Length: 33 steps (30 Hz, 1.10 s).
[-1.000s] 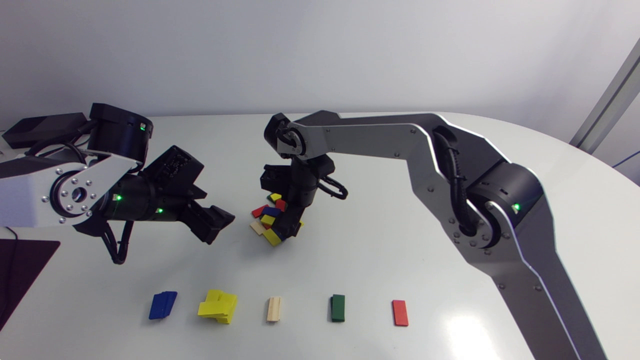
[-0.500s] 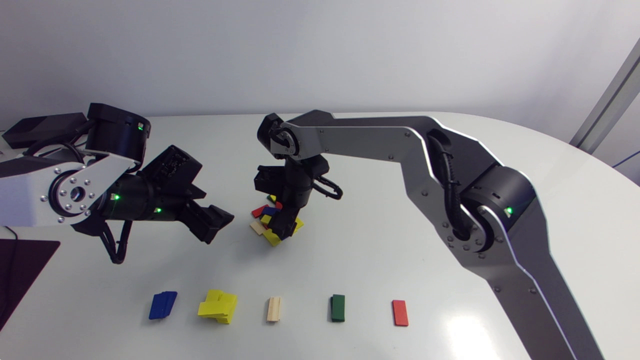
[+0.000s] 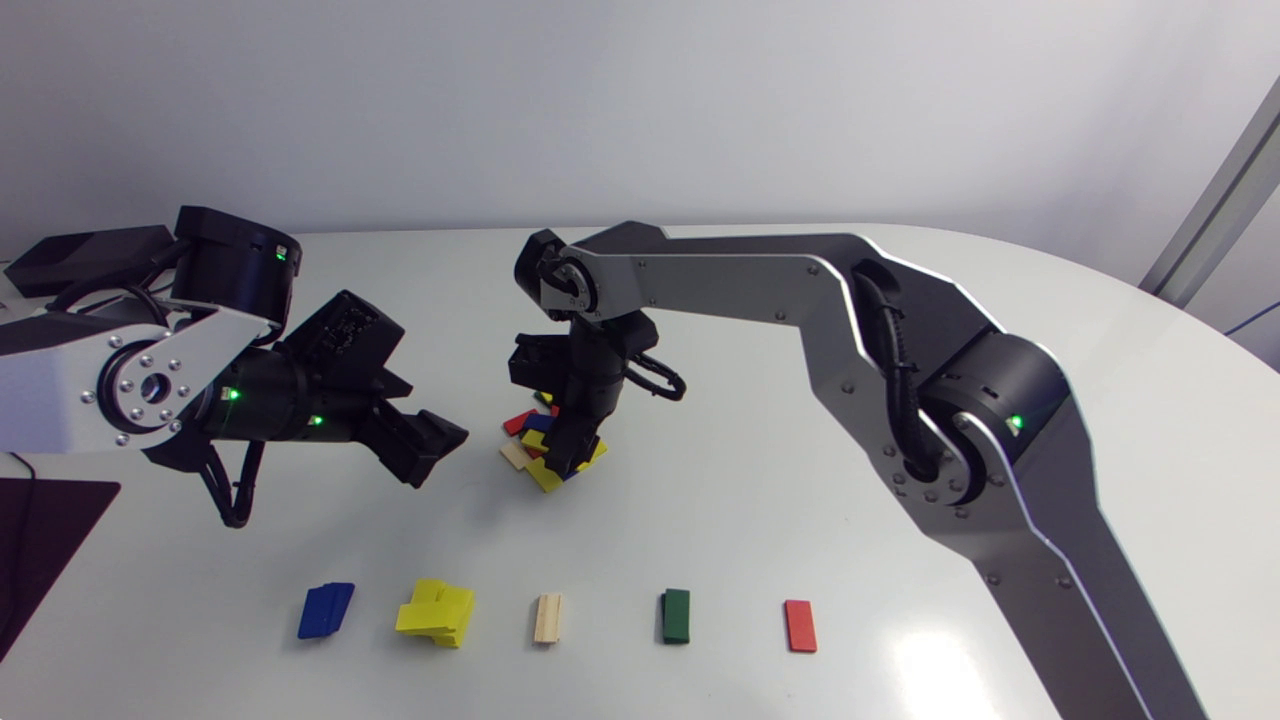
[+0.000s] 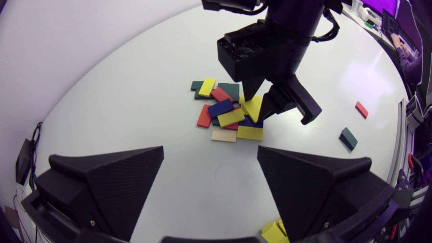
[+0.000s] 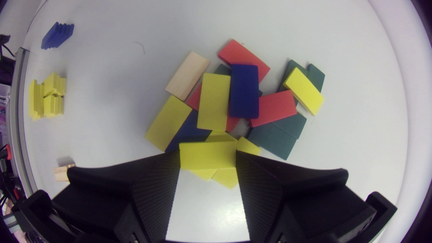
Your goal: Take domino bricks one by one from the mixed stack on the table and place each onto the existing stack of the same color.
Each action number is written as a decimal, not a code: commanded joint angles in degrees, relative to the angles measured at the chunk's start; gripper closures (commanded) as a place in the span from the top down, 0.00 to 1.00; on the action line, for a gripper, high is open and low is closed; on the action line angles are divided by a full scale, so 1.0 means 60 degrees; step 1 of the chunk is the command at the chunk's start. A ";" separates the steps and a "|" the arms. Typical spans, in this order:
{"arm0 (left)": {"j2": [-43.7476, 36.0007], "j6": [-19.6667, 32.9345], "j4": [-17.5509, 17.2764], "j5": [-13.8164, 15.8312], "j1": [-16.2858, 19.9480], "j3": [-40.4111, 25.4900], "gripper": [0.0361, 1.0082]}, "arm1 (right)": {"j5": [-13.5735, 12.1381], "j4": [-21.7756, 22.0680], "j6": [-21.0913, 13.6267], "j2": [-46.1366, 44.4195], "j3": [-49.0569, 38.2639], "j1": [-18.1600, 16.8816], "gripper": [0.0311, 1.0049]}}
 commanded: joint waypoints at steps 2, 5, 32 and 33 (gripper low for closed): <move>-0.0120 0.0226 0.0025 0.0082 0.0087 -0.0167 0.98 | -0.0122 -0.0028 0.0013 -0.0130 -0.0326 0.0096 0.20; -0.0149 0.0226 0.0010 0.0082 0.0072 -0.0196 0.98 | -0.0108 0.0075 0.0042 -0.0496 -0.0487 0.0066 0.20; -0.0237 -0.0316 0.0098 0.0067 -0.0323 -0.0475 0.98 | -0.0093 0.2345 0.0833 -0.4920 -0.6141 0.1824 0.20; -0.0266 -0.0345 0.0098 0.0067 -0.0309 -0.0475 0.98 | -0.0093 0.2418 0.0877 -0.4920 -0.6200 0.1912 0.20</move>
